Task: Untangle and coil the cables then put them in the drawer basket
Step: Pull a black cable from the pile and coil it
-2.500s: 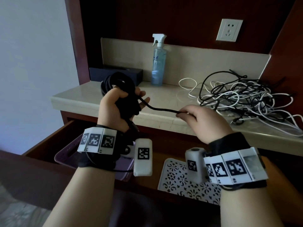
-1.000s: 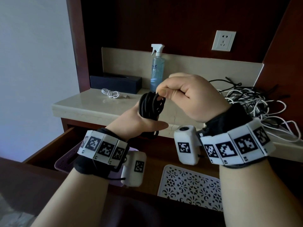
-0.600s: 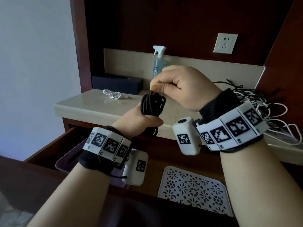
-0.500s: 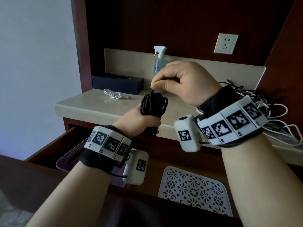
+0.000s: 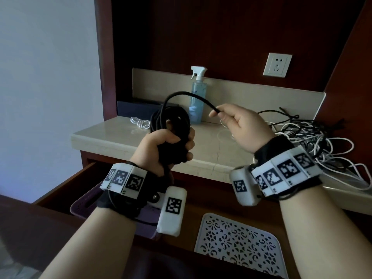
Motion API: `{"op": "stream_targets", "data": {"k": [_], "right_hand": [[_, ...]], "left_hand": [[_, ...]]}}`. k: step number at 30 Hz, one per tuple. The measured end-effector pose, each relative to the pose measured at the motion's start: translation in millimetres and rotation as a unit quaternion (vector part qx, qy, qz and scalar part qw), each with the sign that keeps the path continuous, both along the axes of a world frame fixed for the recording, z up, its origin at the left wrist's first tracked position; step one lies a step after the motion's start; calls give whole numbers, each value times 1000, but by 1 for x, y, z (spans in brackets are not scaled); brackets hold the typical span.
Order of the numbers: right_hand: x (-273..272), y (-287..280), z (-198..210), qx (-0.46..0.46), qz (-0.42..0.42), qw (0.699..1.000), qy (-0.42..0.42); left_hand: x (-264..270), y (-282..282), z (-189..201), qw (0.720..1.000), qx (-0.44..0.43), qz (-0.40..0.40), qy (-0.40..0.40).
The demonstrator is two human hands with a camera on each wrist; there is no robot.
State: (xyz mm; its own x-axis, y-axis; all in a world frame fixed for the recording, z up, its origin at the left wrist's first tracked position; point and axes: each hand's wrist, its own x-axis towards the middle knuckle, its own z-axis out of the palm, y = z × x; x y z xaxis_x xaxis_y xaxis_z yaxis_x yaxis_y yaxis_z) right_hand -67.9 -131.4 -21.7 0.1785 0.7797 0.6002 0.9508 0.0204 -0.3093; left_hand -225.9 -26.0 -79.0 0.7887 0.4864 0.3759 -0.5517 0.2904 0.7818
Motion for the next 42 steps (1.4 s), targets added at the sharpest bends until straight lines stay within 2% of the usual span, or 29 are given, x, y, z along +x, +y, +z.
{"op": "stream_targets", "data": {"k": [5, 9, 19, 23, 26, 32, 37, 40, 42], "right_hand": [[-20, 1, -8, -51, -35, 997, -46], [-33, 2, -16, -95, -47, 993, -60], [-37, 8, -26, -154, -32, 987, -45], [-33, 6, -28, -136, -31, 989, -43], [-24, 4, -31, -158, -39, 986, -49], [11, -14, -34, -178, -110, 974, -86], [62, -31, -22, -211, -215, 946, -122], [93, -36, -6, -236, -332, 896, -180], [106, -35, 11, -285, -356, 865, -208]], "left_hand": [[2, -2, -1, 999, -33, 24, -23], [-2, -6, 1, 998, 20, 34, -39], [-2, -5, 1, 992, 16, 124, 23], [3, -4, 3, 997, -8, 79, -24], [6, 2, 7, 994, -45, 66, -70], [3, 31, 22, 985, -76, 138, -66], [10, 37, 37, 985, -61, 156, -48], [27, 23, 42, 991, -26, 131, 0], [40, 11, 45, 993, 2, 114, 37]]}}
